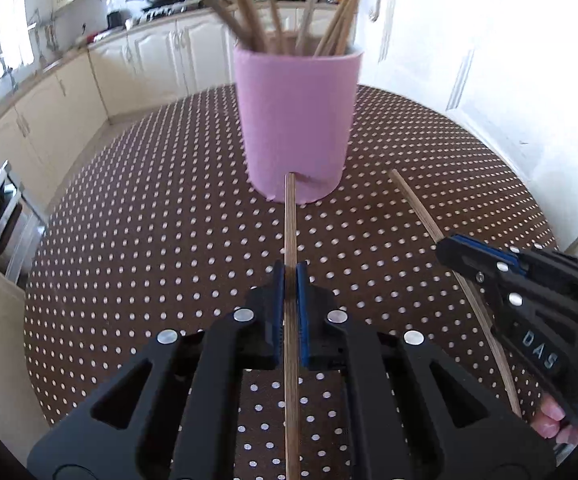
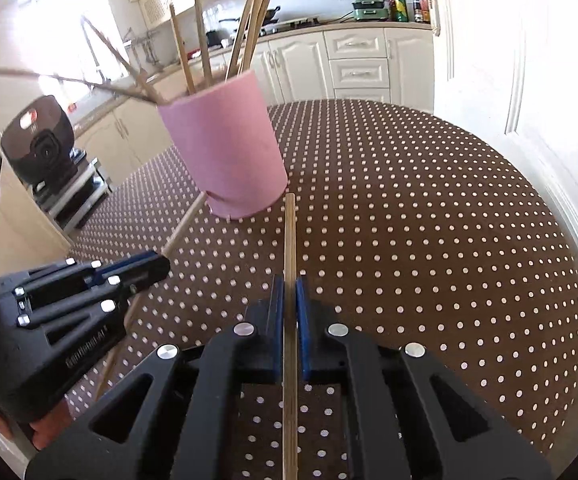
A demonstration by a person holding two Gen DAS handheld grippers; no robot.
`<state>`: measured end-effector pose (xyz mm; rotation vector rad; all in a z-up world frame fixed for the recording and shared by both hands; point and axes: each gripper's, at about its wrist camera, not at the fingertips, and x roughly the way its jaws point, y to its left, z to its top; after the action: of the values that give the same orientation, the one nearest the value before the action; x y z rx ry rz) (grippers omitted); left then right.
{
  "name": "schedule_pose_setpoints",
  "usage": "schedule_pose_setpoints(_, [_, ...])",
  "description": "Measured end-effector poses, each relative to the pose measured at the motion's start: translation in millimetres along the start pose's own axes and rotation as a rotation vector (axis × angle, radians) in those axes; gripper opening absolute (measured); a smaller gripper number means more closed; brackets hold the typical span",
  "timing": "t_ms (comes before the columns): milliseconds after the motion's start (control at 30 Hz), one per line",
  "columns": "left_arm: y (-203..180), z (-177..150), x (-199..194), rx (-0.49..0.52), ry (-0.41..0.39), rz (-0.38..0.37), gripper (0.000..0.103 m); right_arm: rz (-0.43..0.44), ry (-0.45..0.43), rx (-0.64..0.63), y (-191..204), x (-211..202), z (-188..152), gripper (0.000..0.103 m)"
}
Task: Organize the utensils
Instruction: 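Lift both held chopsticks upright and carry them over the pink cup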
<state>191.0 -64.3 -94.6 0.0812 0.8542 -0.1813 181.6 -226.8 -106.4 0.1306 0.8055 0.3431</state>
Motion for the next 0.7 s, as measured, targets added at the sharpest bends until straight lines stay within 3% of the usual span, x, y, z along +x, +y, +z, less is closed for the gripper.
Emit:
schedule_pose_setpoints(133, [-5.3, -4.0, -12.2, 0.021, -0.043, 0.017, 0.007, 0.072, -0.115, 0.084, -8.9, -22.2, 6.9, 0.005])
schedule_pose_setpoints(300, [-5.3, 1.1, -29.4, 0.008, -0.099, 0.007, 0.007, 0.100, -0.268, 0.109, -8.0, -51.2, 19.1, 0.005])
schedule_pose_setpoints(700, [-7.4, 0.8, -65.6, 0.002, -0.212, -0.004, 0.007, 0.100, -0.370, 0.094, 3.2, -72.7, 35.3, 0.005])
